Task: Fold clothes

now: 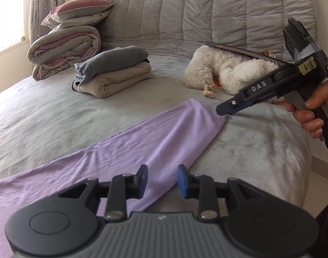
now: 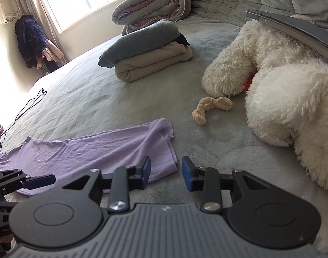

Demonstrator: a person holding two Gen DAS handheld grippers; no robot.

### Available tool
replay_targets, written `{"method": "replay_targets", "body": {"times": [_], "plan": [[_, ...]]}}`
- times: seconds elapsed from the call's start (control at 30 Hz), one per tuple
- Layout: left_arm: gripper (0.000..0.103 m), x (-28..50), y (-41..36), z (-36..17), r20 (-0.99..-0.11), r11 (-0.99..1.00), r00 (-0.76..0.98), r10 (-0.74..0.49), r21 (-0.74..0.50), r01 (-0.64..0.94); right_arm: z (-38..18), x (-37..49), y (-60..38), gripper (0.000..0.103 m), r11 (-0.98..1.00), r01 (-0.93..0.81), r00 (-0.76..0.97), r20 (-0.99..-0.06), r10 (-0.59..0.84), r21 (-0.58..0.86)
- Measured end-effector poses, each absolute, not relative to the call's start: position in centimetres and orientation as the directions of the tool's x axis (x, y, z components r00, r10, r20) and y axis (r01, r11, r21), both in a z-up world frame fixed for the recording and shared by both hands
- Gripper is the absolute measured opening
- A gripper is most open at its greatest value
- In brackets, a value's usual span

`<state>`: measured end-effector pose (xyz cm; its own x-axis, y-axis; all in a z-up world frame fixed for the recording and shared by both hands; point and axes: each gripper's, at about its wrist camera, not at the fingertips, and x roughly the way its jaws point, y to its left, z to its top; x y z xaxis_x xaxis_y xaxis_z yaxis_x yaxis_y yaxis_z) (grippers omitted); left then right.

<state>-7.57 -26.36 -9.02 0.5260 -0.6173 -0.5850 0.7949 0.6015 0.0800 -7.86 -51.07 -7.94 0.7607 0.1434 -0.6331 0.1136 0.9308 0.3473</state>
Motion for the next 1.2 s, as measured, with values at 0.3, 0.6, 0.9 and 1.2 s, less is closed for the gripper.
{"method": "replay_targets", "body": {"times": [0.3, 0.6, 0.9, 1.2], "plan": [[0.013, -7.7, -30.5, -9.2, -0.589, 0.593, 0.54, -0.602, 0.123, 0.796, -7.6, -6.9, -52.2, 0.003, 0.888, 0.161, 0.751, -0.637, 0.173, 0.431], [0.035, -7.4, -31.9, -9.0, -0.594, 0.579, 0.493, -0.636, 0.055, 0.814, -6.9, -7.5, -54.1, 0.003, 0.834, 0.218, 0.747, -0.637, 0.191, 0.506], [0.036, -7.8, -34.5, -9.2, -0.599, 0.587, 0.518, -0.61, 0.098, 0.804, -6.4, -7.3, -54.3, 0.003, 0.831, 0.222, 0.757, -0.627, 0.183, 0.51], [0.033, -7.3, -36.0, -9.8, -0.617, 0.588, 0.527, -0.584, 0.125, 0.799, -7.5, -7.5, -54.3, 0.015, 0.864, 0.23, 0.722, -0.674, 0.157, 0.447]]}}
